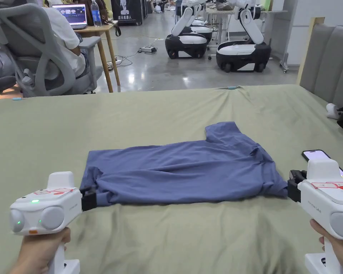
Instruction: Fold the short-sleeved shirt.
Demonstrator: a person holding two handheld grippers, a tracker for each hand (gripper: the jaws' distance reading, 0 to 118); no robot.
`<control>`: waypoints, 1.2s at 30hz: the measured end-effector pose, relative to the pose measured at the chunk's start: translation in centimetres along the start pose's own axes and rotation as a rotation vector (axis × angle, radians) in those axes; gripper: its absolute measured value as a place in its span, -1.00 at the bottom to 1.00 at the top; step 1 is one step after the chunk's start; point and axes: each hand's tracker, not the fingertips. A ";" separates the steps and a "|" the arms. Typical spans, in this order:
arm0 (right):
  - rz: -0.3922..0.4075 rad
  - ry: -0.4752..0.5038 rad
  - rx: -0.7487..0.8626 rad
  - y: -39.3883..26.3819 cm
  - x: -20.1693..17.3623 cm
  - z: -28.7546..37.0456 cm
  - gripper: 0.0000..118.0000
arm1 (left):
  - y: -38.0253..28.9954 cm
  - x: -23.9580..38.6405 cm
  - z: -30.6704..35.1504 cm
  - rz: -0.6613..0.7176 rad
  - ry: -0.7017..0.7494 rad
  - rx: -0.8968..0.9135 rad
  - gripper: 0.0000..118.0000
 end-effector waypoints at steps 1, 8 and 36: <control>0.004 -0.007 0.000 -0.2 -0.1 -0.3 -1.00 | 0.2 -0.1 -2.0 0.013 0.012 -0.048 0.65; 0.054 -0.003 -0.057 -0.8 -0.2 -2.5 -1.00 | 0.8 0.3 -6.8 0.023 0.029 -0.206 0.31; 0.042 0.121 -0.406 2.3 1.3 -10.0 -0.87 | 3.1 1.0 2.1 -0.039 -0.075 -0.119 -0.86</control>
